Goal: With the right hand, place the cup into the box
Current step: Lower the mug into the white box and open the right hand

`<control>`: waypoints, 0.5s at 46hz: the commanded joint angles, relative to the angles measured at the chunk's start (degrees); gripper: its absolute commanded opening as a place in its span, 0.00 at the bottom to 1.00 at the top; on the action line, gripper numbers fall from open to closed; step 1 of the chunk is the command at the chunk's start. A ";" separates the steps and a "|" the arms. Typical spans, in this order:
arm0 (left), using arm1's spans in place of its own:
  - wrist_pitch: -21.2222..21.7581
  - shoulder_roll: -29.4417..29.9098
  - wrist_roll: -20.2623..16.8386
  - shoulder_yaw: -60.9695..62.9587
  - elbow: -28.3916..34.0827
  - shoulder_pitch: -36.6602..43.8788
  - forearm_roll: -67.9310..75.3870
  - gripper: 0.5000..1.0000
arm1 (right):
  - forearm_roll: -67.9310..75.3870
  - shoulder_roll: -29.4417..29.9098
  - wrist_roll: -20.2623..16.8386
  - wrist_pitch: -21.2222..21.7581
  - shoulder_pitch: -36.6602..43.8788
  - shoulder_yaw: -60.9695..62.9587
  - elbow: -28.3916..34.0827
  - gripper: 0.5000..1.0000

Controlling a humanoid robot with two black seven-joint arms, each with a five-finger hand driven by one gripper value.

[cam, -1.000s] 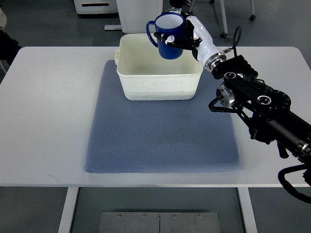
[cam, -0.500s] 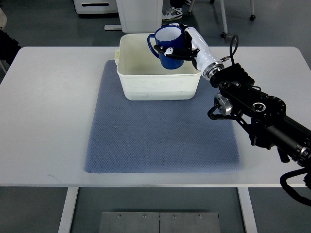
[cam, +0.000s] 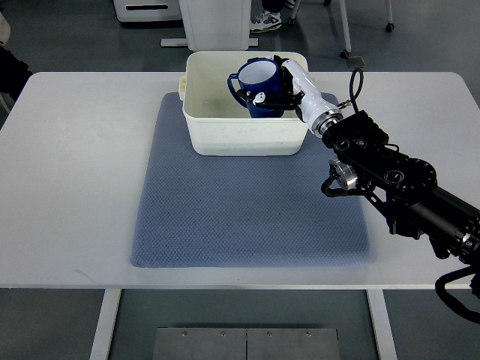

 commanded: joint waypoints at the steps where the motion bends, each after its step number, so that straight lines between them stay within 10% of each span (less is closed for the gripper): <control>1: 0.00 0.00 -0.08 0.06 0.00 0.00 0.00 1.00 | 0.00 0.01 -0.03 0.01 -0.01 -0.18 -0.02 0.00; 5: 0.00 0.00 0.01 0.06 0.00 0.00 0.00 1.00 | 0.00 0.01 -0.03 0.01 -0.01 -0.18 -0.02 0.00; 9: 0.00 0.00 0.01 0.06 0.00 0.00 0.00 1.00 | 0.00 0.01 0.06 0.01 -0.01 -0.18 0.07 0.62; 12: 0.00 0.00 0.01 -0.03 0.00 0.00 0.00 1.00 | 0.00 0.01 0.06 0.01 -0.01 -0.18 0.15 0.80; 23: 0.00 0.00 -0.08 0.06 0.00 0.00 0.00 1.00 | 0.00 0.01 0.06 0.10 0.17 -0.09 0.33 1.00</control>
